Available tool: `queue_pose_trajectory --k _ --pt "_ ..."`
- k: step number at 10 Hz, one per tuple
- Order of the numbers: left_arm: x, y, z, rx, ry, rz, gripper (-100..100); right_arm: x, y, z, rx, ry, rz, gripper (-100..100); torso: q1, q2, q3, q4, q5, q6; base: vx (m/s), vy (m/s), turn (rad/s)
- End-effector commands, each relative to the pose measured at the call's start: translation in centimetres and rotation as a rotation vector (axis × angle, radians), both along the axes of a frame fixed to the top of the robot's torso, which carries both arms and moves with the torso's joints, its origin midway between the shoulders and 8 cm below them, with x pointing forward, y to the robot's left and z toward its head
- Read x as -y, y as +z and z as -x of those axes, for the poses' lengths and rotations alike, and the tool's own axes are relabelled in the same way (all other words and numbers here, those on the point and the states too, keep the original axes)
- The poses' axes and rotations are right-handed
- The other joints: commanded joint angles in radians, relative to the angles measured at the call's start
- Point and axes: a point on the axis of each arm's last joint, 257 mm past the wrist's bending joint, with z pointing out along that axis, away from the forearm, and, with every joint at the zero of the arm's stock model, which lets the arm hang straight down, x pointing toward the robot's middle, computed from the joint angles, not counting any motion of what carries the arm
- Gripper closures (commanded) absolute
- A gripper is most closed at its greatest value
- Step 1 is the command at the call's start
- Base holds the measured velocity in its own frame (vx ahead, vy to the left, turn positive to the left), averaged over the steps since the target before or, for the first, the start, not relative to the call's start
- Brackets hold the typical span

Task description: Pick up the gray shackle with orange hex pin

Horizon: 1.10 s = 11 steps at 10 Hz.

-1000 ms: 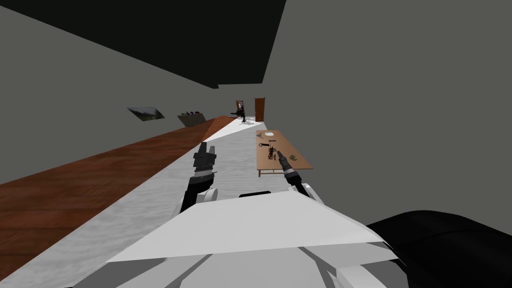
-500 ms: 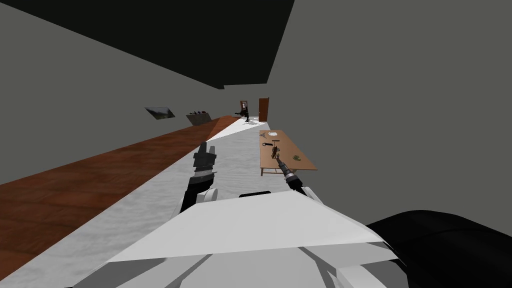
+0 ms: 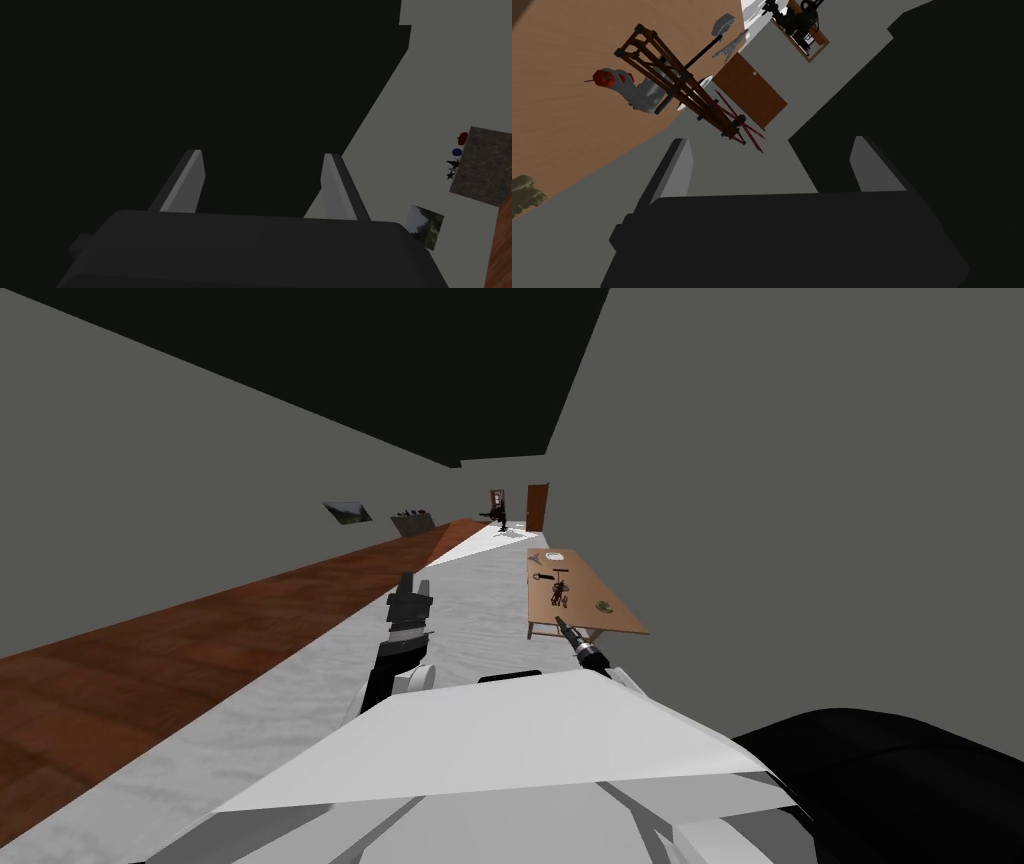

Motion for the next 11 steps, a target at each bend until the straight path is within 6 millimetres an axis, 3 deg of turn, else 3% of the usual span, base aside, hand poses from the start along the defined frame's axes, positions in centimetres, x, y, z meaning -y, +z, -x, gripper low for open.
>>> queue_pose_trajectory --k 1,3,4,5,7,10,11 --pt "0.0 0.0 0.0 0.000 0.000 0.000 0 1.7 -3.3 1.9 -0.092 -0.010 0.064 -100 0.000 0.000 0.000 0.000 0.000 0.000 -0.021 0.048 0.138" --pt "0.0 0.0 0.0 0.000 0.000 0.000 0 3.3 -5.8 3.4 -0.165 -0.018 0.117 -100 0.000 -0.001 0.000 0.000 0.000 -0.001 -0.018 0.054 0.169" --pt "0.0 0.0 0.0 0.000 0.000 0.000 0 4.9 -8.0 4.9 -0.236 -0.026 0.170 -100 -0.001 -0.001 -0.001 0.000 0.000 0.000 -0.004 0.040 0.194" --pt "0.0 0.0 0.0 0.000 0.000 0.000 0 4.9 -8.0 5.0 -0.236 -0.026 0.170 -100 -0.001 -0.001 -0.001 0.000 0.000 0.000 0.002 0.026 0.074" --pt "0.0 0.0 0.0 0.000 0.000 0.000 0 8.3 -11.7 8.2 -0.366 -0.040 0.272 -100 -0.002 -0.002 -0.001 0.000 0.000 -0.001 0.015 0.037 0.232" --pt "0.0 0.0 0.0 0.000 0.000 0.000 0 10.2 -13.3 10.1 -0.434 -0.050 0.323 -100 -0.002 -0.003 -0.002 -0.001 0.000 0.000 0.022 0.020 0.113" --pt "0.0 0.0 0.0 0.000 0.000 0.000 0 12.1 -14.6 11.8 -0.493 -0.058 0.371 -100 -0.003 -0.003 -0.002 -0.001 -0.001 0.000 0.032 0.017 0.187"
